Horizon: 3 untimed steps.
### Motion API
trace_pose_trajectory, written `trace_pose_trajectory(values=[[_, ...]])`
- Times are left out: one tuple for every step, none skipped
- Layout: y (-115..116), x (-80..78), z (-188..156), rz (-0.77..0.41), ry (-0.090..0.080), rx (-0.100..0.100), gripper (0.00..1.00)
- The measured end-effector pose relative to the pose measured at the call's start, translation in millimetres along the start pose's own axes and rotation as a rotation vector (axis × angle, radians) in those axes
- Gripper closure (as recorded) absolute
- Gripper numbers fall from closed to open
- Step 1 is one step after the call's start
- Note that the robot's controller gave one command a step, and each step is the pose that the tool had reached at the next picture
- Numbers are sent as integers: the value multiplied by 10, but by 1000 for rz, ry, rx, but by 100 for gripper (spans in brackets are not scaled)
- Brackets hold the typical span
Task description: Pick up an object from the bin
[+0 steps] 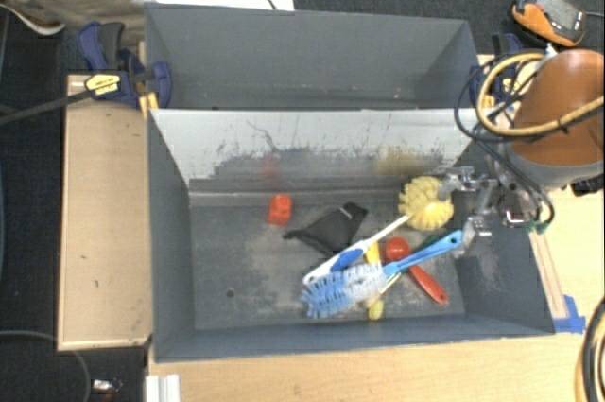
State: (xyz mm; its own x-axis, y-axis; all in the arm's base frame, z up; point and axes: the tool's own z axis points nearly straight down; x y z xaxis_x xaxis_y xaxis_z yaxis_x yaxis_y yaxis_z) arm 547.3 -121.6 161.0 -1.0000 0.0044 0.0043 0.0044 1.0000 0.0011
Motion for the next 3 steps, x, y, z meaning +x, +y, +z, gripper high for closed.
trace_pose_trajectory(values=[[7,-16,-46,-6,-8,2,0],[1089,157,744,-180,-8,1,0],[397,380,260,94,-20,8,0]])
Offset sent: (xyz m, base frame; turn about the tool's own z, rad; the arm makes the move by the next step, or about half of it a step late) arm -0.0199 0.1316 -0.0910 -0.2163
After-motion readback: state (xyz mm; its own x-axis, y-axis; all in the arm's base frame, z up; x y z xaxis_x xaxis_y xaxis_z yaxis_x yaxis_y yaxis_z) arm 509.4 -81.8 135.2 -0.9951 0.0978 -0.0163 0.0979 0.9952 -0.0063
